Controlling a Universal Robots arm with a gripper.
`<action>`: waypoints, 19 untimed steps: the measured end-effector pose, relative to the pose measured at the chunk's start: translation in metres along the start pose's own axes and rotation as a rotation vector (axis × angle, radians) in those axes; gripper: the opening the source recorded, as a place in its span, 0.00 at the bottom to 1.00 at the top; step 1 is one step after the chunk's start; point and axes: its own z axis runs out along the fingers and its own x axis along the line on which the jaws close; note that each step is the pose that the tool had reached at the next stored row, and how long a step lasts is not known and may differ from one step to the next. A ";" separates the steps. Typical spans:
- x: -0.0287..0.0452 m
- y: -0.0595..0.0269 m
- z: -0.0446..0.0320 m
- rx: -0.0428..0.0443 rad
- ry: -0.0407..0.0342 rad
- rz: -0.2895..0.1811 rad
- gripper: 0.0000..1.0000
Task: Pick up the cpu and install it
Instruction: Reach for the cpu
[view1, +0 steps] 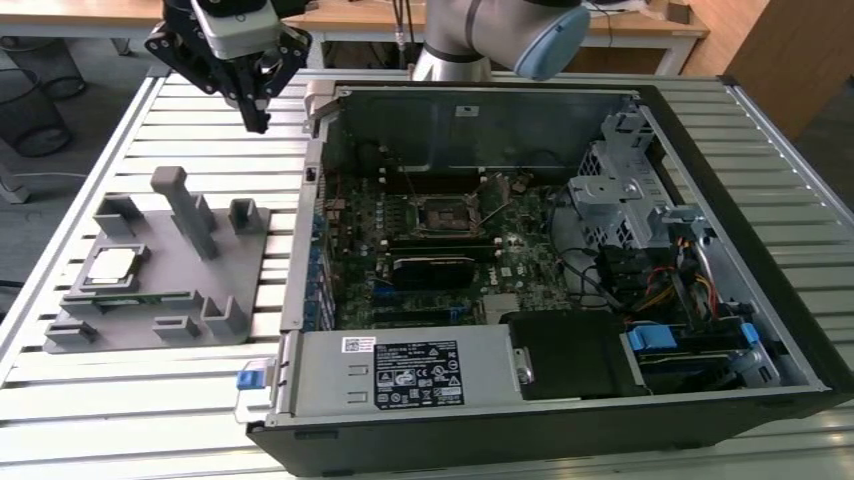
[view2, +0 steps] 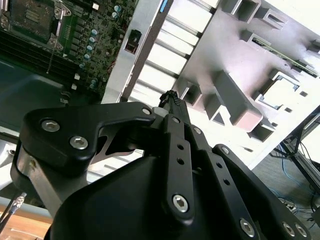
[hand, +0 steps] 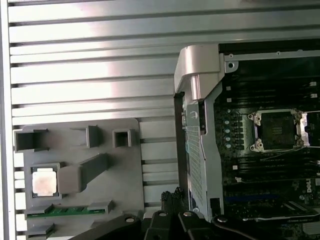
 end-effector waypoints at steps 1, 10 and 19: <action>0.0010 0.0004 0.0001 -0.0001 0.0000 0.000 0.11; 0.0095 0.0022 0.0009 -0.0001 0.0002 0.000 0.11; 0.0157 0.0042 0.0016 0.0000 0.0009 0.000 0.11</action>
